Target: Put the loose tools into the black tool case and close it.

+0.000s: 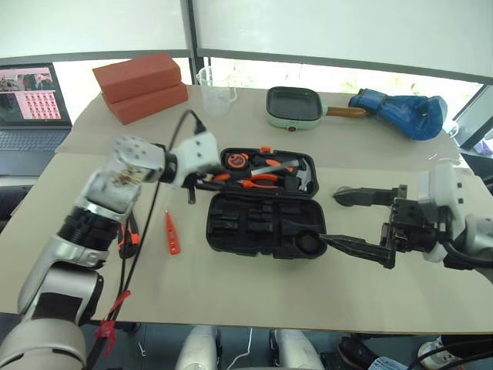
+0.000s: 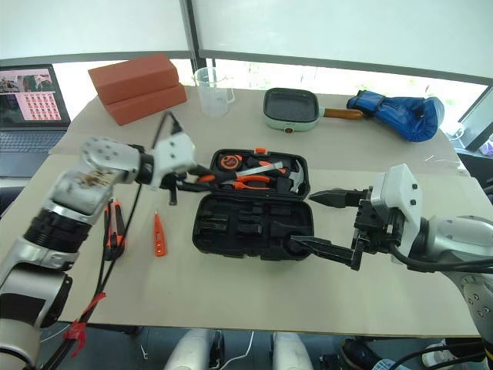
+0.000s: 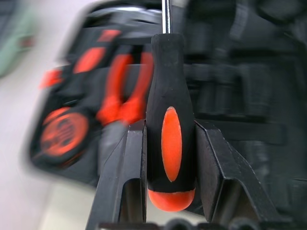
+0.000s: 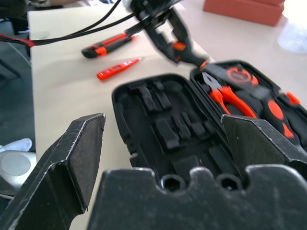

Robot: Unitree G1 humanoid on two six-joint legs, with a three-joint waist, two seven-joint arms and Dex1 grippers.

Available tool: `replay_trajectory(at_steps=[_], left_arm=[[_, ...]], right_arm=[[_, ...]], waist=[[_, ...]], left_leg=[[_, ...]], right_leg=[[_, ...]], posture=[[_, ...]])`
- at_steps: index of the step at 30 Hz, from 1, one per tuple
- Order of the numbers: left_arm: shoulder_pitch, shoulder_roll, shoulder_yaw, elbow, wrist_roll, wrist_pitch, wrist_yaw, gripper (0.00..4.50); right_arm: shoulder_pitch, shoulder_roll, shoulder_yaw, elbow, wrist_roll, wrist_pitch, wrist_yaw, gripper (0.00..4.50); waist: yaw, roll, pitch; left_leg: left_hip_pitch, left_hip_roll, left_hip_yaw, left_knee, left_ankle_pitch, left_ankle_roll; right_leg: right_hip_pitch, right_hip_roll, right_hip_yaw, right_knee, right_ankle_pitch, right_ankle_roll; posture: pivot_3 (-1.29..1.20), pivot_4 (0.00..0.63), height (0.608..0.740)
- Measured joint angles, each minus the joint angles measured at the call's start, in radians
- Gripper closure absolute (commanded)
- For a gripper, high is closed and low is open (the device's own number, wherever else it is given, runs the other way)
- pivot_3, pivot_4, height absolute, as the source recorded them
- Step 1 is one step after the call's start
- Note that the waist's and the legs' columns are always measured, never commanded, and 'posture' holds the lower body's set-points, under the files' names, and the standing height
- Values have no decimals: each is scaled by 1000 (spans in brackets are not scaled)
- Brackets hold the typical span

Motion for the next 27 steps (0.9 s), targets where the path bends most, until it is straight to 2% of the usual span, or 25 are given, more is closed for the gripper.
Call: replay_trajectory(at_steps=[3, 9, 12, 27], left_arm=[[-15, -33, -67, 72, 98, -109, -14, 3625], [-45, -81, -97, 229, 208, -261, -6, 3625], [-72, -116, -94, 274, 229, -275, 10, 3625], [-92, -156, -61, 365, 249, -297, 0, 3625]], right_arm=[[34, 0, -27, -6, -1, 0, -13, 0], [70, 8, -59, -34, 2, 0, -37, 0], [76, 18, -65, -44, 4, 0, -59, 0], [96, 26, -86, -58, 21, 0, -95, 0]], waist=[[-2, 0, 0], [-1, 0, 0], [2, 0, 0], [-1, 0, 0]], left_leg=[[0, 0, 0, 0, 0, 0], [-1, 0, -2, 1, 0, 0], [-1, 0, -2, 2, 0, 1], [-1, 0, -4, 3, -1, 1]], right_leg=[[0, 0, 0, 0, 0, 0], [0, 0, 0, 0, 0, 1], [0, 0, 0, 0, 1, 1], [0, 0, 1, 0, 1, 2]], posture=[[0, 150, 740], [0, 150, 740], [0, 150, 740], [0, 150, 740]])
